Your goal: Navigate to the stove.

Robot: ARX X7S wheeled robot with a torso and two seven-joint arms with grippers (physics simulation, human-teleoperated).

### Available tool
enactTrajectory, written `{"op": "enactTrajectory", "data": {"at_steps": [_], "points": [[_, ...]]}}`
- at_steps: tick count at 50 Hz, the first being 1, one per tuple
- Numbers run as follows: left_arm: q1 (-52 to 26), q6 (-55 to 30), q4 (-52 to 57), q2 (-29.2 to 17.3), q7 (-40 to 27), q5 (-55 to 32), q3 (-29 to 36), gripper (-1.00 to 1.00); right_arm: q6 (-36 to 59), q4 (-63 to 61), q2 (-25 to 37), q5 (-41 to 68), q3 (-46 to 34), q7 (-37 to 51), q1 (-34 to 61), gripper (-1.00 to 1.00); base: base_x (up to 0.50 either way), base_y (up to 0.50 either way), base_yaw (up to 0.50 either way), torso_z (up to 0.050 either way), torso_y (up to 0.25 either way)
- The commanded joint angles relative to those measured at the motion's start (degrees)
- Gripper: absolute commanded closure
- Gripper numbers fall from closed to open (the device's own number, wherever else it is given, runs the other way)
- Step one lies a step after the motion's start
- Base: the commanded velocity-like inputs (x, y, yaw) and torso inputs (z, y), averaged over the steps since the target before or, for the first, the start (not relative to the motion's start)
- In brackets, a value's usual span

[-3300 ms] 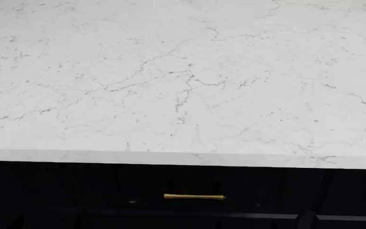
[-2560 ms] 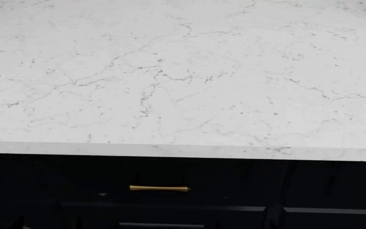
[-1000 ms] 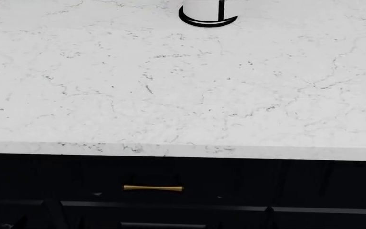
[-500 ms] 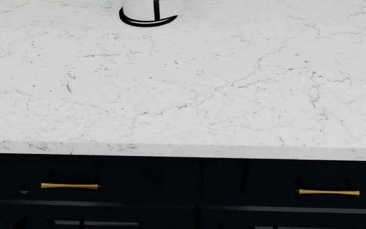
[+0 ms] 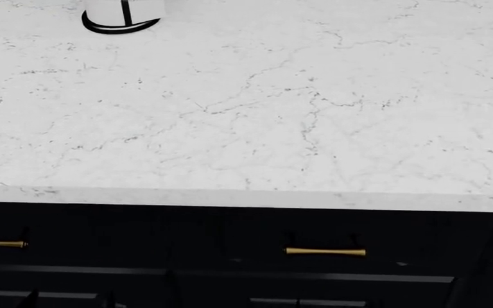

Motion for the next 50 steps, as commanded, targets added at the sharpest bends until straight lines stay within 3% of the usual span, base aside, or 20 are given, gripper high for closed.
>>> {"op": "enactTrajectory", "data": {"at_steps": [1,50], "points": [[0.3,0.9,0.1,0.8,1.7,0.6,-0.9,-1.0,0.1,-0.7,-0.9,0.8,1.6,-1.5,-0.3,-1.0,-0.02,-0.5,0.0,0.0,0.0],[0.0,1.2,0.1,-0.4,0.3,-0.7,0.6,-1.0,0.7,-0.9,0.3,1.8,0.2,0.1,0.0,-1.0,-0.02,-0.5,0.0,0.0,0.0]]}}
